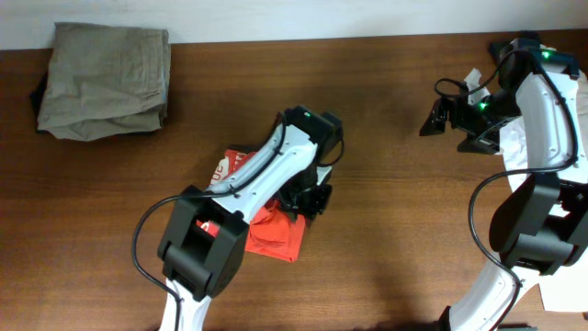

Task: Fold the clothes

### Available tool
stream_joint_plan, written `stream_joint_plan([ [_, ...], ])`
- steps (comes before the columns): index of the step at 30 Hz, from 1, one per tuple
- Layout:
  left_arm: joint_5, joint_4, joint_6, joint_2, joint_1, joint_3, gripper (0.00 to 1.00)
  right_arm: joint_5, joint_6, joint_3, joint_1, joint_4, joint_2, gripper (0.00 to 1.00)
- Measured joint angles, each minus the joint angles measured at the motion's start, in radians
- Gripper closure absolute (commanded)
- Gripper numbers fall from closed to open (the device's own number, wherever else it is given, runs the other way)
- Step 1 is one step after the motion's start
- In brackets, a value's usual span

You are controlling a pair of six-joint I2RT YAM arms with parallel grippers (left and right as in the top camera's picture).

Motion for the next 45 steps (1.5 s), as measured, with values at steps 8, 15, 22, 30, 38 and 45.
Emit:
stream_joint_plan([
  [8, -0.206, -0.17, 0.007, -0.023, 0.36, 0.3, 0.14, 0.0, 0.0, 0.0, 0.0, 0.001, 0.0, 0.01],
  [15, 0.027, -0.138, 0.246, -0.047, 0.515, 0.075, 0.11, 0.0, 0.0, 0.0, 0.0, 0.001, 0.0, 0.01],
  [22, 0.116, -0.099, 0.3, -0.047, 0.486, -0.046, 0.99, 0.0, 0.0, 0.0, 0.0, 0.0, 0.0, 0.01],
  [30, 0.169, -0.106, 0.277, -0.194, 0.271, -0.117, 0.73, 0.0, 0.0, 0.0, 0.0, 0.002, 0.0, 0.01],
  [38, 0.281, 0.044, 0.284, -0.193, 0.107, -0.311, 0.84, 0.001, 0.0, 0.0, 0.0, 0.0, 0.0, 0.01],
  [45, 0.063, -0.145, 0.198, -0.215, 0.344, 0.072, 0.17, 0.0, 0.0, 0.0, 0.0, 0.0, 0.0, 0.02],
])
